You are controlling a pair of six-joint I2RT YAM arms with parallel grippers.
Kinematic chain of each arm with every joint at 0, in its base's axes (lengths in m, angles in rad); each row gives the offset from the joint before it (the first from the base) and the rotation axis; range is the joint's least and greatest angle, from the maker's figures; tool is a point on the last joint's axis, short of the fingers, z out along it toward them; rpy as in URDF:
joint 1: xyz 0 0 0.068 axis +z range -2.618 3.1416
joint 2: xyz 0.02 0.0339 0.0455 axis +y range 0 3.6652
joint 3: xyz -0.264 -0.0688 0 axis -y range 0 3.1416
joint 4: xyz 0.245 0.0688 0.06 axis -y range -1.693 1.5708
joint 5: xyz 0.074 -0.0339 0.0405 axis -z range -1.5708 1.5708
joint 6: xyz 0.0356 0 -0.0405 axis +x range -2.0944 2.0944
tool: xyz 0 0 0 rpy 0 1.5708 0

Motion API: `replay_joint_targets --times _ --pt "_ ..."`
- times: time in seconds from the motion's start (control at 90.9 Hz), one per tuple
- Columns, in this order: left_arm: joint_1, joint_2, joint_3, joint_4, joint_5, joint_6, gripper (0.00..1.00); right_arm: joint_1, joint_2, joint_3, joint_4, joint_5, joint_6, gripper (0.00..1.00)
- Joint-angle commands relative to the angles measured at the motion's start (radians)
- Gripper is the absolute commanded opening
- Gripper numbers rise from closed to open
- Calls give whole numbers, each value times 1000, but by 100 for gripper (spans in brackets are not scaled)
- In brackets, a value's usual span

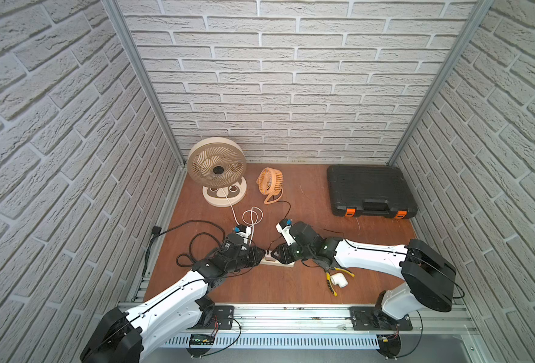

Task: Plug the desk fan into the power strip
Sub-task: Insert the plug into the socket.

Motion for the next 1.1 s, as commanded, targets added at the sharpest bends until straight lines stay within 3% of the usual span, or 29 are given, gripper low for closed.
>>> replay_joint_targets --times 0.0,0.473,1.089 --pt "-11 10 -18 25 0 2 24 8 24 -1 8 27 -4 36" --pt "-18 56 -36 48 -12 0 21 9 106 -26 17 68 -3 19" --pt "-40 11 -89 24 -21 -28 16 93 72 -71 -10 139 -8 20"
